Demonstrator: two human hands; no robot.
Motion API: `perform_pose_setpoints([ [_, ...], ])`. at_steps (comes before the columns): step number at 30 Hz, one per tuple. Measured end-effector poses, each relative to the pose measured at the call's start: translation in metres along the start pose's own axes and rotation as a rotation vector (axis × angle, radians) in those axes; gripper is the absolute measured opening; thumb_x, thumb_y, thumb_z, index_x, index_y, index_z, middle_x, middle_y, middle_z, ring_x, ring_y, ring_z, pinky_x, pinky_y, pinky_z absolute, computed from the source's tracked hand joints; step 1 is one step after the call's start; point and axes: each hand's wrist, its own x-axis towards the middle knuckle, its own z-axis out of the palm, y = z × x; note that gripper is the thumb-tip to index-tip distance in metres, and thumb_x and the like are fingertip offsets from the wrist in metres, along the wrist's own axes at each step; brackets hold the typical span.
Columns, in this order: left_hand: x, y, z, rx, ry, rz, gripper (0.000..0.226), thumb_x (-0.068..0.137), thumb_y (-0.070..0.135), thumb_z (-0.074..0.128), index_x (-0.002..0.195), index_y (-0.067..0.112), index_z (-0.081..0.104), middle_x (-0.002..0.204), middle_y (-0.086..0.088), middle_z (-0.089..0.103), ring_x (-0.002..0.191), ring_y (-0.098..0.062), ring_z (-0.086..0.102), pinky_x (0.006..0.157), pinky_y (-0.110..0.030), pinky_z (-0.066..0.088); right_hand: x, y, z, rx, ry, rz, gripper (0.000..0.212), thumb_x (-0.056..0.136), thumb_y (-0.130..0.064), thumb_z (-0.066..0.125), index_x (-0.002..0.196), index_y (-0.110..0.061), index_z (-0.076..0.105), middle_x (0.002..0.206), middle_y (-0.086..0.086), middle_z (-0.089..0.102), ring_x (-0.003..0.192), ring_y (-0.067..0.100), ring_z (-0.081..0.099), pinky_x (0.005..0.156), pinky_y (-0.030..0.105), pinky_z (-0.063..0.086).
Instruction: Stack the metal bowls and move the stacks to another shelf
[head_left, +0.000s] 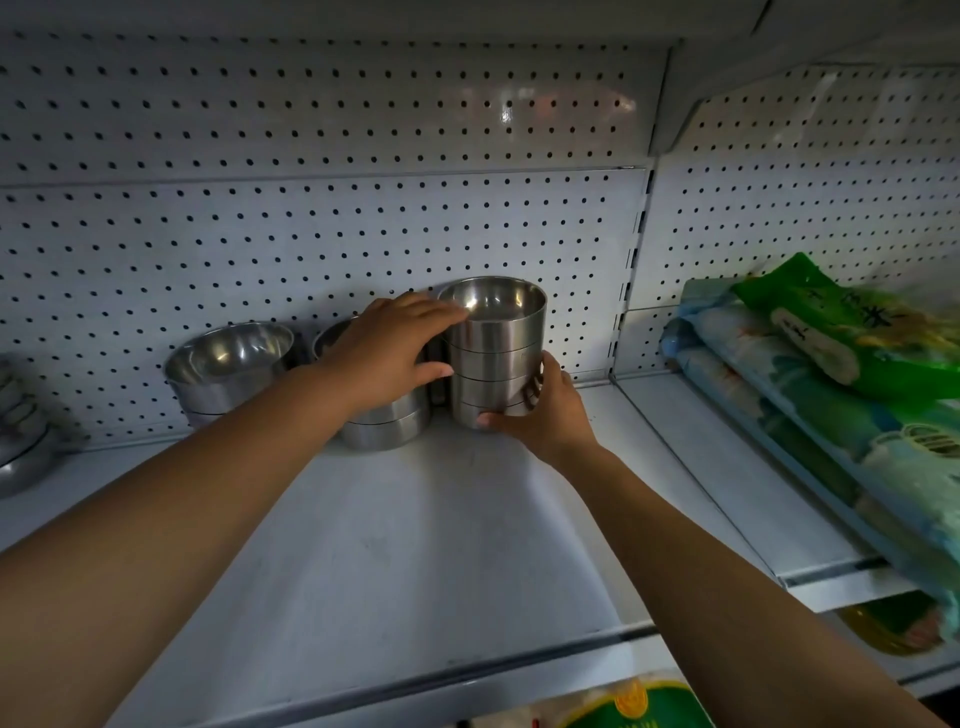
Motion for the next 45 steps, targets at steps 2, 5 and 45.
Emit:
perform_pose_setpoints([
  [2,-0.005,0.003,0.000,-0.005,0.013,-0.012,0.072,0.093,0.040,0.071,0.156,0.024,0.040,0.162,0.001,0.039,0.151,-0.021,0.032,0.119,-0.042,0.024,-0.003,-0.001,-0.001,-0.026,-0.015,0.002,0.106,0.060,-0.039,0.099,0.145,-0.025,0.038,0.136,-0.004,0.054,0.120,0.014,0.054,0.092,0.025,0.045],
  [5,-0.022,0.004,-0.001,-0.045,0.058,-0.035,0.069,0.091,0.040,0.074,0.152,0.023,0.047,0.162,0.003,0.039,0.150,-0.020,0.033,0.119,-0.042,0.024,-0.014,-0.005,-0.008,-0.099,-0.060,0.005,0.100,0.068,-0.043,0.094,0.148,-0.021,0.039,0.145,0.001,0.054,0.130,0.020,0.054,0.093,0.026,0.042],
  [45,-0.739,0.183,-0.162,0.111,0.323,-1.637,0.076,0.079,0.041,0.084,0.146,0.023,0.052,0.150,0.003,0.054,0.138,-0.022,0.047,0.112,-0.033,0.030,-0.477,-0.280,0.309,0.013,-1.258,-0.688,0.085,0.084,-0.040,0.084,0.155,-0.032,0.038,0.147,-0.022,0.039,0.128,-0.010,0.034,0.101,0.002,0.026],
])
